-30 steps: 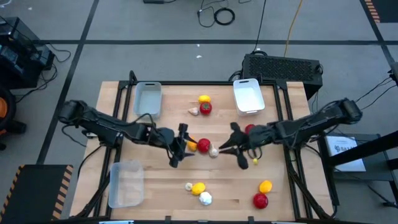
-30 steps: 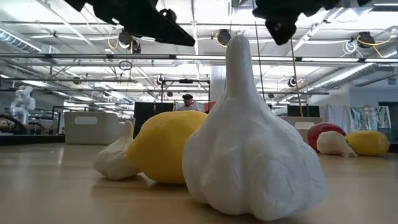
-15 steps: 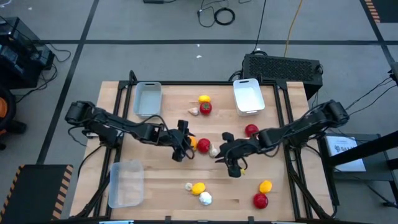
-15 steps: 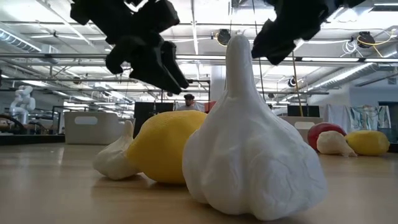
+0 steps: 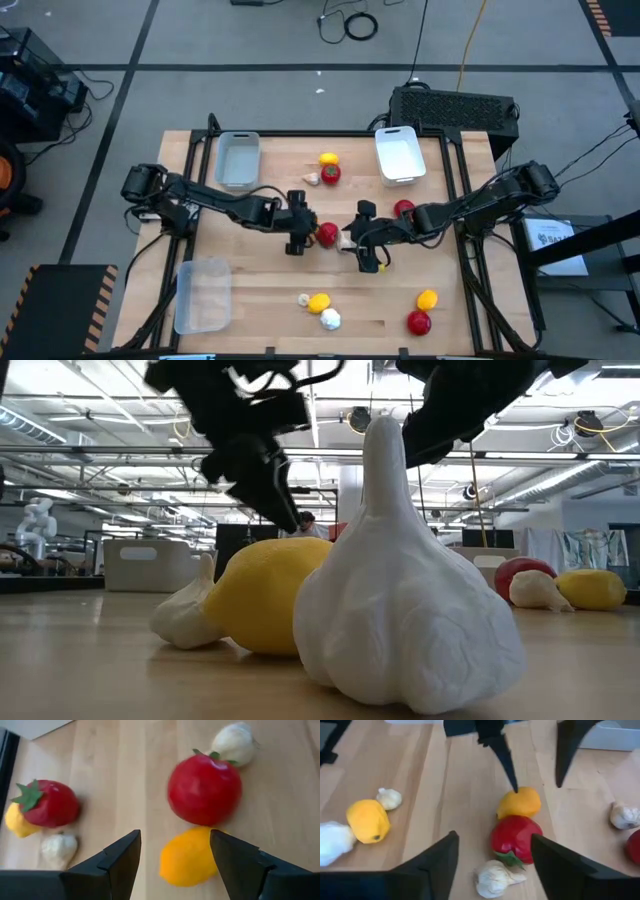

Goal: Sort produce into baskets
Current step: Put the yellow lemon into the gray bin

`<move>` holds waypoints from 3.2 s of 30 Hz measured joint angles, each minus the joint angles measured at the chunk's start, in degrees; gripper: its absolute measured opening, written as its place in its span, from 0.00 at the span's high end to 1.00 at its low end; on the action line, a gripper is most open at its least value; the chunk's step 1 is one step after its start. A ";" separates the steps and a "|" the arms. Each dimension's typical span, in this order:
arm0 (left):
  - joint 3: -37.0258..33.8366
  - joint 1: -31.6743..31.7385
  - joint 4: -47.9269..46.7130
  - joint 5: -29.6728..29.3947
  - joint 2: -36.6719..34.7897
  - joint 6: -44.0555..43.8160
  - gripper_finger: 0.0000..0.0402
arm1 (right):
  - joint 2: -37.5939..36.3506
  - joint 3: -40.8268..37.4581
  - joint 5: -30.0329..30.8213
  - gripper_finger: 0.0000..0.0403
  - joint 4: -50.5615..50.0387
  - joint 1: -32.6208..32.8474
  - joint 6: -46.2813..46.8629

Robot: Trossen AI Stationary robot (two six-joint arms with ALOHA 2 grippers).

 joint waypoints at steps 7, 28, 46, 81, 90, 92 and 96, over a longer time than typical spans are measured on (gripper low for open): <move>6.99 0.00 -6.37 -1.64 1.20 2.54 0.39 | 0.00 0.00 -0.11 0.26 0.89 -0.11 -1.42; 6.99 2.43 -11.48 6.15 1.21 8.90 0.27 | -0.02 0.00 -0.26 0.25 -0.14 -1.95 -3.19; 7.01 5.80 -10.79 17.58 8.08 13.60 0.16 | -0.07 -0.02 -0.46 0.25 -2.15 -3.37 -2.82; 14.57 7.15 -32.27 12.14 9.28 15.04 0.46 | -0.07 -0.03 -0.17 0.25 -2.99 -3.37 -2.89; 11.01 21.31 -38.87 11.93 -7.45 8.80 0.45 | -0.07 -0.04 -0.15 0.25 -3.18 -3.37 -2.92; 9.66 25.51 -38.53 11.96 -11.34 7.61 0.45 | -0.07 -0.04 -0.15 0.25 -3.14 -3.37 -2.95; 7.45 33.44 -38.52 12.25 -17.03 6.00 0.45 | -0.07 -0.04 -0.15 0.25 -3.18 -3.37 -2.95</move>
